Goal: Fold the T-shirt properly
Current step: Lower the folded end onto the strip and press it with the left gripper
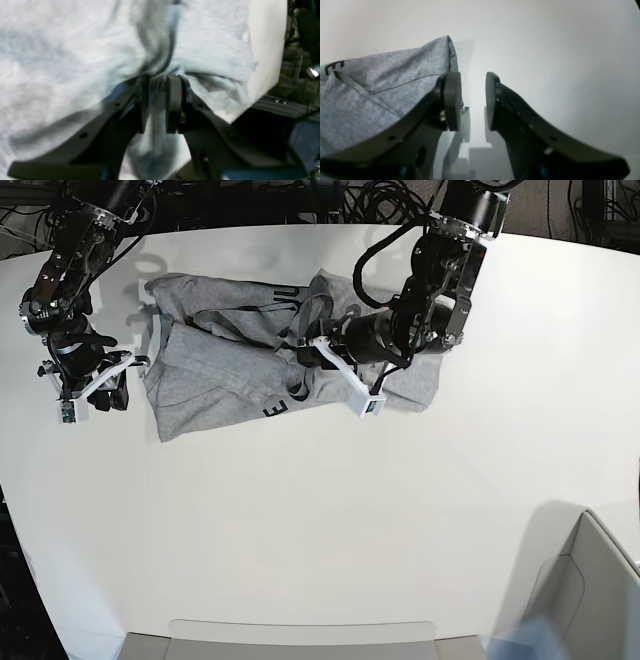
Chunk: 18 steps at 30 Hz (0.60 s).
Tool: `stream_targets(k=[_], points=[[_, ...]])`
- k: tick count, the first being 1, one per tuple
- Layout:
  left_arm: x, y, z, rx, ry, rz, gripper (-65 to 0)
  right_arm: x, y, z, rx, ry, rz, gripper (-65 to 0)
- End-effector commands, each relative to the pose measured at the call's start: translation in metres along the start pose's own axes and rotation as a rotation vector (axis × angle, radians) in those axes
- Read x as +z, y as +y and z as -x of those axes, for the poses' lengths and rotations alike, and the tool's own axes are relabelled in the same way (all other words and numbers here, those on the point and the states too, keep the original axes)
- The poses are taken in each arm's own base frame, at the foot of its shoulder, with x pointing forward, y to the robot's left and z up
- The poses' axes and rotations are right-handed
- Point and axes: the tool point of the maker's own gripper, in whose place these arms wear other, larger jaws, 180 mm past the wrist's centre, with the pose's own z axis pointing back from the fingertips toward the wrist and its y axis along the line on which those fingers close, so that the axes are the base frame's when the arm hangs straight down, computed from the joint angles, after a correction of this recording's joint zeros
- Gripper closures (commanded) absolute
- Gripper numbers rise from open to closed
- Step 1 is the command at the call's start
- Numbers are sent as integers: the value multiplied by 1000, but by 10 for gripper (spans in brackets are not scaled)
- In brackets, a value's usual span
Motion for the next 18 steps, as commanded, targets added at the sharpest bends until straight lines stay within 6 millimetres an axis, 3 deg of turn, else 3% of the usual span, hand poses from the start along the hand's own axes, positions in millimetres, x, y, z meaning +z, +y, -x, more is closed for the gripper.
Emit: stream_targets(k=[1,3,6,9,12,14,18], points=[[17,-26,-25,-55,-92,61,-116,6,-7,-20,10,-69,15,-174],[36,-40,-42,-88,-168,85,-116,9,-18,-22,-6,-78,43,-174],[47,-31,-48,-62,-212,66,-116,14,-28,-22,-22,-83,70,-174],[31,-1,-37,-28,-160,-19,-115,15,-30,-20,-18,-78,74,-174],[9,21,-13,-32,-67,-100,-115,16,-32,-21,-12,-77,78,-174],[0,23,-6,-50,-49,-121,-115,16,-32,-21,-10,-77,79,-174],[-13,4,-13,-91,-78,-88,-115,16,-32,-21,-10,-77,79,-174]])
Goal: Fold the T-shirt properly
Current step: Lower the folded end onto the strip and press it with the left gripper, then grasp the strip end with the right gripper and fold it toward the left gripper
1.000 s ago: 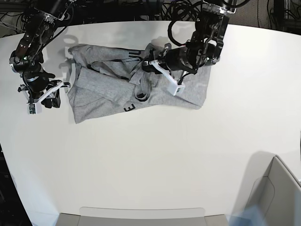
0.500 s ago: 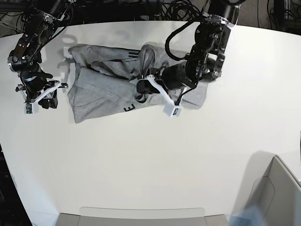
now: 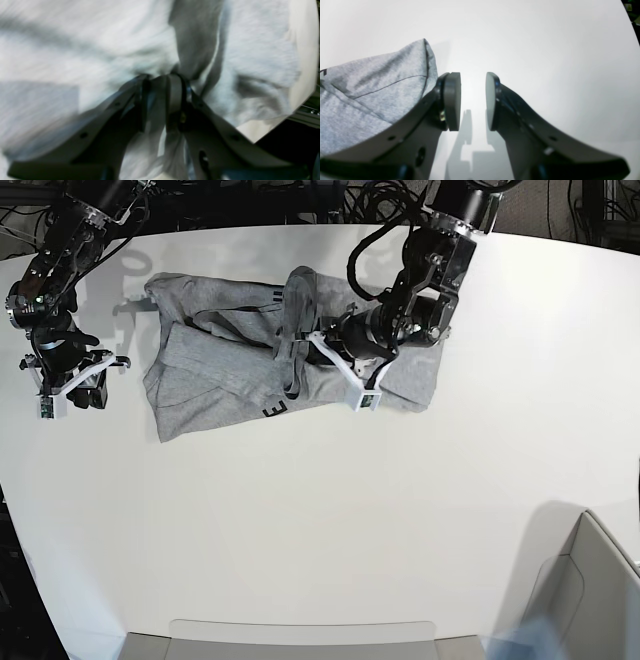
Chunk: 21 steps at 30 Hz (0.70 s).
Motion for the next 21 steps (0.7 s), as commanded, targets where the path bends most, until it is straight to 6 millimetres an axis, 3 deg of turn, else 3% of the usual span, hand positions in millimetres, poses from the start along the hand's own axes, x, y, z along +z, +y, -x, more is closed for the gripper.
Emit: stream_targets(k=[1,5,11,16,21], points=[[-1,-25,-17,-44,-51,55,-115,4,-3,-19,15,-61,4,-174],[-7,-56,-26,-107,-54,104,-115,4,-3,-19,11,-63,5,-174],[-22,-60,-25,-153,-5,98,-115,20,-18,-21,-141,-124,-41,-174],[3,-67,-47,-143,-99,127,-115,31,-13,-13,-89,-93,-176,-174],[36,-40,-58,-63,-203,97,-115,27,-17,5,-117,-51,-197,-180]])
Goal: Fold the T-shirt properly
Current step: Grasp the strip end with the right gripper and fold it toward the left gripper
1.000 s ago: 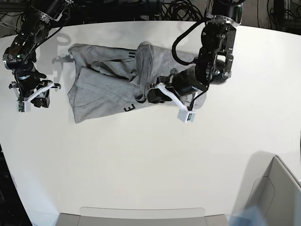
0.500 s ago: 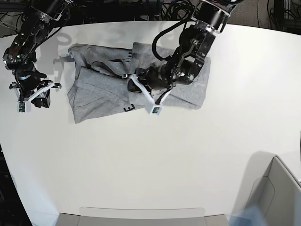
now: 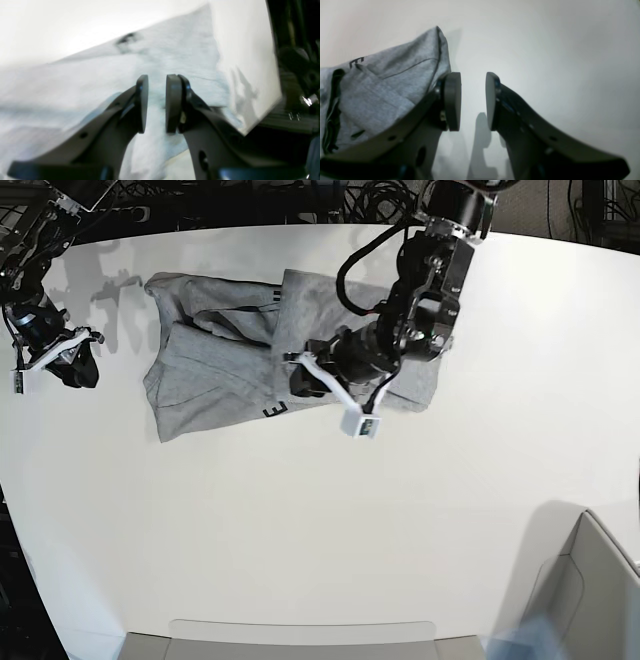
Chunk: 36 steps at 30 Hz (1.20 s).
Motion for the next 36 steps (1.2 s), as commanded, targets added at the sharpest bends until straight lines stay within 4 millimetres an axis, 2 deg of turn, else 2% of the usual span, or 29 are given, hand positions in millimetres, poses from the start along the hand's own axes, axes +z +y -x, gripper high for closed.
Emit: stream_targets(k=[1,3,5,7,13,17,20,26,34,36], points=[[14,8,-10,-13,-47,-12,-115,3,-3,-7,19,-15,-8,-189],[20,17,-6,-24,-41,-33,-115,-1,-4,11,-9,61,-25,-224],[23,25,1,-33,-24,-52,-115,-3,4,27,-15,107,-104,-267],[24,29,9,-23,-10,-60,-115,-5,5,33,-61,122,-141,-292],[24,30,22,-9,13,-60,-115,-16,8,45,-141,141,-178,-293],[24,30,22,-9,13,-60,-115,-27,30,66,-204,183,-229,-293],[24,30,22,-8,14,-60,-115,-31,47,73,-243,184,-270,-293],[24,30,25,-4,18,-60,-115,-44,73,76,-198,238,-339,-293],[24,29,25,-1,18,-60,-115,-61,120,85,-218,255,-417,-293],[24,29,25,0,18,-60,-115,-64,124,88,-195,279,-417,-293]])
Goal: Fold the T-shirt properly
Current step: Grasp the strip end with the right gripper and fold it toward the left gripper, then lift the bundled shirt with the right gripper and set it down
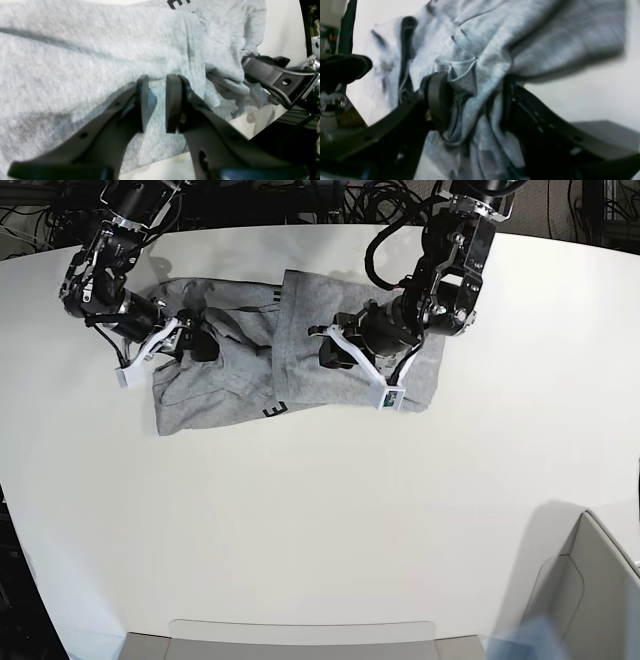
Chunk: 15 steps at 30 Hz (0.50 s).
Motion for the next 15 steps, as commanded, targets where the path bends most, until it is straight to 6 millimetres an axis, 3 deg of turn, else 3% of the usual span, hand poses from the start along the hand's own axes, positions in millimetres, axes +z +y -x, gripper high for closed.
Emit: stream_targets(k=[1,4,9,15], points=[[3,-8,-13,-12,-40,23,-115,-1,0,-6,36,3,16,-293],[4,-6,-6,1,-30,18,-115,-6,1,-9,21,-25,31,-261],[7,-6,-7,-6,-37,18,-115,-7,-14,-23,-1,-33,118,0],[36,-6,-23,12,-136,15,-115,8,-46,-53,127,38,289,0]])
